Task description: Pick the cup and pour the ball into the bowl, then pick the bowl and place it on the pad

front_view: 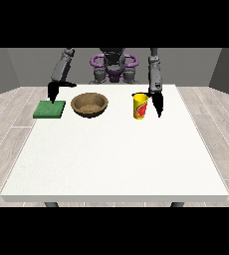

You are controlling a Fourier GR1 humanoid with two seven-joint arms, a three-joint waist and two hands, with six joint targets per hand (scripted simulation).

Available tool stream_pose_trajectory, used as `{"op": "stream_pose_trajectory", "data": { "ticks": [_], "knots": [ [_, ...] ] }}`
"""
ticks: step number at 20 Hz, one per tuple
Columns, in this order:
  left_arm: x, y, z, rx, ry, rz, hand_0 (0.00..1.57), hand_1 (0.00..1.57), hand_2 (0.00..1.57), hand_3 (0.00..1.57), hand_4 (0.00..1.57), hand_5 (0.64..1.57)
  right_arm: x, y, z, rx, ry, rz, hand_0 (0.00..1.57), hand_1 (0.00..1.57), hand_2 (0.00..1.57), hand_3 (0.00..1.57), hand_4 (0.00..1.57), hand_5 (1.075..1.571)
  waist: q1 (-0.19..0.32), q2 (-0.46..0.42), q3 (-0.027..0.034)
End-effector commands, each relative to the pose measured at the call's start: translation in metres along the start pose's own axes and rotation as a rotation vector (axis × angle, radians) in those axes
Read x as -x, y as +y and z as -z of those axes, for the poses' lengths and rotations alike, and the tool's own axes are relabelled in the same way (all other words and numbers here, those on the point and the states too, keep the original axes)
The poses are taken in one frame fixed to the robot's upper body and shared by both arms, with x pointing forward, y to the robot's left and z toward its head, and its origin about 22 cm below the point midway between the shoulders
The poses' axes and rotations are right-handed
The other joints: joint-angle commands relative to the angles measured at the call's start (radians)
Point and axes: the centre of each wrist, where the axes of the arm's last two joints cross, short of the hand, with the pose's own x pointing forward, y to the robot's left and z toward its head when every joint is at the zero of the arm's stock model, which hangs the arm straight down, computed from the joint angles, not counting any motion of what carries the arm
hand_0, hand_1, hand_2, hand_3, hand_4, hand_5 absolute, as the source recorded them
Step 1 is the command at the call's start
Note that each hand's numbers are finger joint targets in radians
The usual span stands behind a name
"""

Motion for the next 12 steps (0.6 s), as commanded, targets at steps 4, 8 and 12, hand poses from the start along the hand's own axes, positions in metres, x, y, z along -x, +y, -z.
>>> {"op": "stream_pose_trajectory", "data": {
  "ticks": [4,8,12],
  "knots": [
    [-0.006,-0.021,0.024,-0.029,-0.065,0.01,0.0,0.0,0.0,0.0,0.0,1.391,0.013,-0.017,-0.008,-0.008,-0.057,0.005,0.0,0.0,0.0,0.0,0.0,1.548,-0.028,0.075,0.0008],
    [-0.004,-0.004,0.041,-0.09,-0.098,0.024,0.0,0.0,0.0,0.0,0.0,1.411,-0.014,-0.024,0.021,-0.053,-0.118,-0.02,0.0,0.0,0.0,0.0,0.0,1.541,-0.073,0.131,-0.0003],
    [0.005,0.001,0.027,-0.127,-0.144,0.18,1.35,1.35,1.57,1.57,1.11,1.56,-0.032,-0.034,0.04,-0.056,-0.136,-0.018,0.0,0.0,0.0,0.0,0.0,1.543,-0.101,0.152,-0.0004]
  ]
}}
